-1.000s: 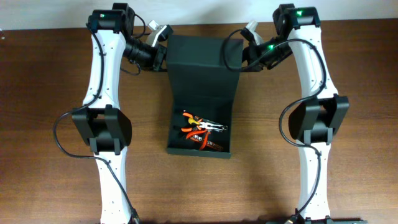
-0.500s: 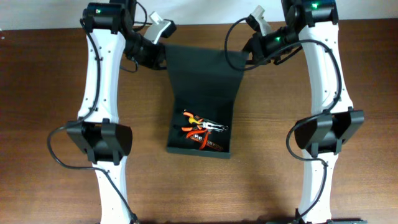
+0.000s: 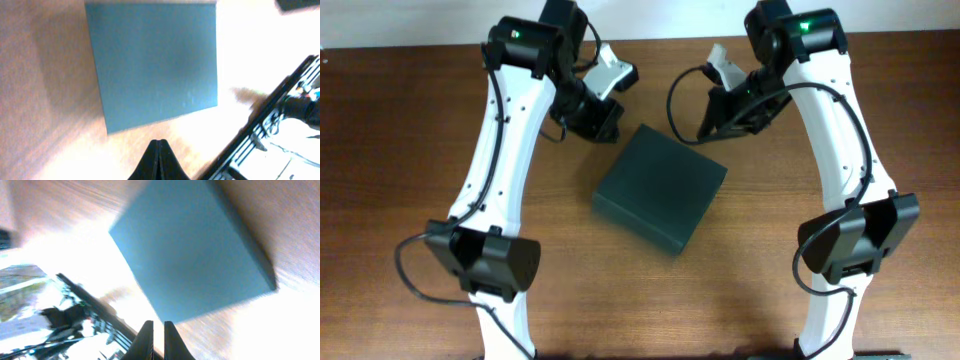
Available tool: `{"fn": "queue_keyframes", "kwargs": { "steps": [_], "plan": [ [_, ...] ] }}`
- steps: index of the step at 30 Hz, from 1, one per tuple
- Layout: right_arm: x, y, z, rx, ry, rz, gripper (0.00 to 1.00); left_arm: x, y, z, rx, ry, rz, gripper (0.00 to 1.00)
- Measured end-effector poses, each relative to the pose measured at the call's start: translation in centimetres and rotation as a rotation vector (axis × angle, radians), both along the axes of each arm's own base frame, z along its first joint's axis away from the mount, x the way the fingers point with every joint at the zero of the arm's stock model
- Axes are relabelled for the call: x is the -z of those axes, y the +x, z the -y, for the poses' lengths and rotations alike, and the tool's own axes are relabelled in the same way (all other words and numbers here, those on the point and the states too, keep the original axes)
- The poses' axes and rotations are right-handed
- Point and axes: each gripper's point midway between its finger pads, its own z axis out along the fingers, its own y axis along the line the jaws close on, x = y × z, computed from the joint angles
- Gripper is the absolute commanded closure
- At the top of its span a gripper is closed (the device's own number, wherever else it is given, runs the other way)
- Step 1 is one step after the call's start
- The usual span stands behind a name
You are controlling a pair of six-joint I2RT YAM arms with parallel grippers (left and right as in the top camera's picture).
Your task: Pack container
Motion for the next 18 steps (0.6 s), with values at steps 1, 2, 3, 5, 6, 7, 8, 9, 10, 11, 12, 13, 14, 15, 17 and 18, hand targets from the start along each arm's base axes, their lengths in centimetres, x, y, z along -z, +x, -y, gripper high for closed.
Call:
{"fn": "queue_keyframes", "kwargs": {
  "steps": [1,2,3,5,6,7,8,9,10,11,12,13,14,15,17,18],
  "plan": [
    [0.4,-0.1,0.4,0.002,-0.026,-0.007,0.93,0.2,-0.3,-0.4,-0.003,0.018,-0.005,0.98],
    [0.9,-0.2,0.8,0.002,-0.052,-0.012,0.93,0.5,-0.4,-0.7,-0.005,0.035,-0.010,0.98],
    [1.2,-0.3,1.1,0.002,-0.074,-0.014,0.92,0.7,-0.5,-0.9,-0.008,0.053,-0.013,0.98],
    [1.8,-0.1,2.3,0.009,-0.141,-0.009,0.90,1.6,-0.2,-1.9,-0.017,0.114,-0.009,0.98],
    [2.0,0.0,2.8,0.016,-0.167,-0.007,0.90,1.9,0.1,-2.3,-0.020,0.140,0.001,0.98],
    [2.2,0.1,3.5,0.031,-0.205,-0.004,0.91,2.1,0.5,-2.7,-0.026,0.170,0.021,0.98],
    [2.4,0.4,4.4,0.048,-0.242,-0.001,0.91,2.2,1.2,-3.1,-0.033,0.195,0.047,0.98],
    [2.5,0.5,5.2,0.069,-0.270,-0.002,0.93,2.3,1.6,-3.4,-0.039,0.212,0.067,0.98],
    [2.6,0.8,6.2,0.094,-0.294,-0.004,0.94,2.3,2.3,-3.7,-0.046,0.230,0.096,0.98],
    [2.7,1.0,7.2,0.124,-0.315,-0.007,0.96,2.3,2.9,-4.0,-0.053,0.245,0.121,0.98],
    [2.8,1.2,8.3,0.153,-0.333,-0.011,0.96,2.2,3.4,-4.3,-0.061,0.260,0.144,0.98],
    [2.9,1.4,9.3,0.181,-0.347,-0.014,0.96,2.2,3.8,-4.6,-0.067,0.276,0.160,0.98],
    [3.0,1.5,10.3,0.210,-0.362,-0.021,0.96,2.2,4.1,-5.0,-0.073,0.295,0.174,0.98],
    [3.1,1.5,11.4,0.235,-0.379,-0.028,0.96,2.2,4.3,-5.3,-0.077,0.310,0.179,0.98],
    [3.6,1.4,13.2,0.274,-0.419,-0.050,0.96,2.2,4.4,-5.8,-0.083,0.338,0.187,0.98],
    [3.9,1.2,13.7,0.284,-0.436,-0.063,0.96,2.3,4.5,-6.0,-0.085,0.350,0.189,0.98]
  ]
}}
